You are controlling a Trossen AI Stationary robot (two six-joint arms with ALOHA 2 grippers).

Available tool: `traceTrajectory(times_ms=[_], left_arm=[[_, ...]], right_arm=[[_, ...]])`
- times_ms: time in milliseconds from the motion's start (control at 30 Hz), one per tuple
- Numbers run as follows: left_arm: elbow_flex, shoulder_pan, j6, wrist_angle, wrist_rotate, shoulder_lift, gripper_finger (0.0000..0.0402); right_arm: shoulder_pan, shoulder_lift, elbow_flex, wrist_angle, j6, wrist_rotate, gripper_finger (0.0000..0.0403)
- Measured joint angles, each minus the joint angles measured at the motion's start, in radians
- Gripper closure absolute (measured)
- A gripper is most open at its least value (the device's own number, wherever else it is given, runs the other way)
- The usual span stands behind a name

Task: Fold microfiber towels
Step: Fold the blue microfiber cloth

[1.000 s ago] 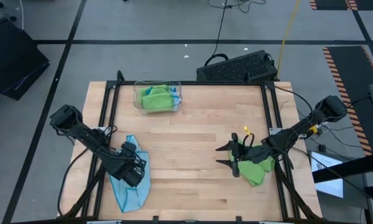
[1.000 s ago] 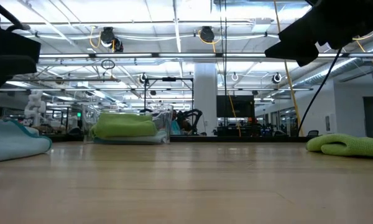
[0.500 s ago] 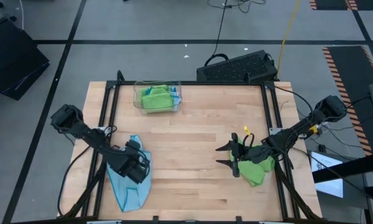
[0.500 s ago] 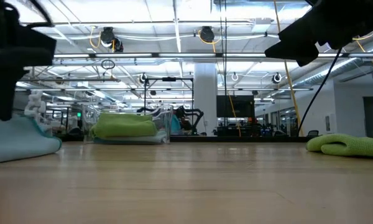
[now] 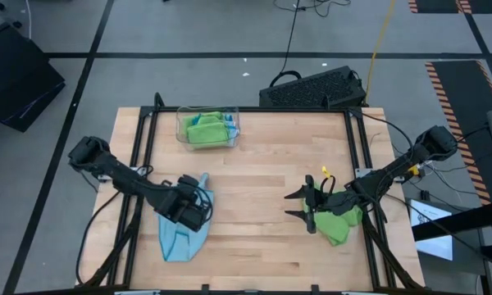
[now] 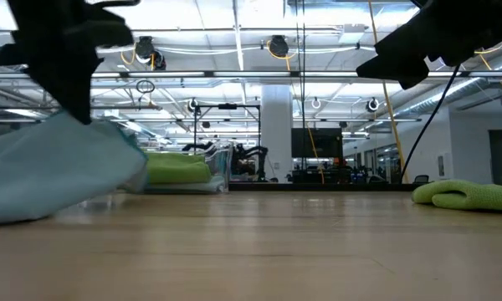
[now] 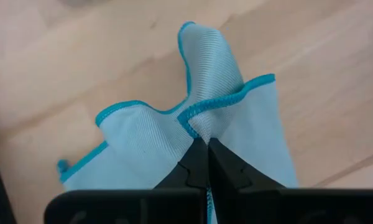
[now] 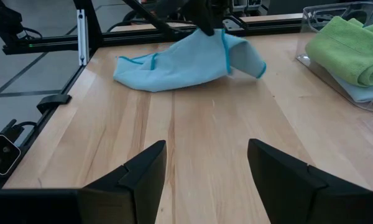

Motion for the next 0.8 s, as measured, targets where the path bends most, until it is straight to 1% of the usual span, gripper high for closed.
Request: traceTrajectory(times_ms=[167,333,633,800], left_arm=[[0.064,0.022,0.081,0.001,-0.082,0.000,0.0398],[0.096,0.022,0.090,0.031,-0.152,0.000,0.0399],[0.100,0.023,0.187,0.147,-0.190,0.000,0.0398],[0.105,0.028,0.250,0.156,-0.190,0.000,0.0397]], right_arm=[[0.000,0.000,0.000,0.000,0.000,0.000,0.0186],[0.000,0.000,0.000,0.000,0.000,0.000,0.0186],[0.000,0.000,0.000,0.000,0.000,0.000,0.0186],[0.000,0.000,0.000,0.000,0.000,0.000,0.0186]])
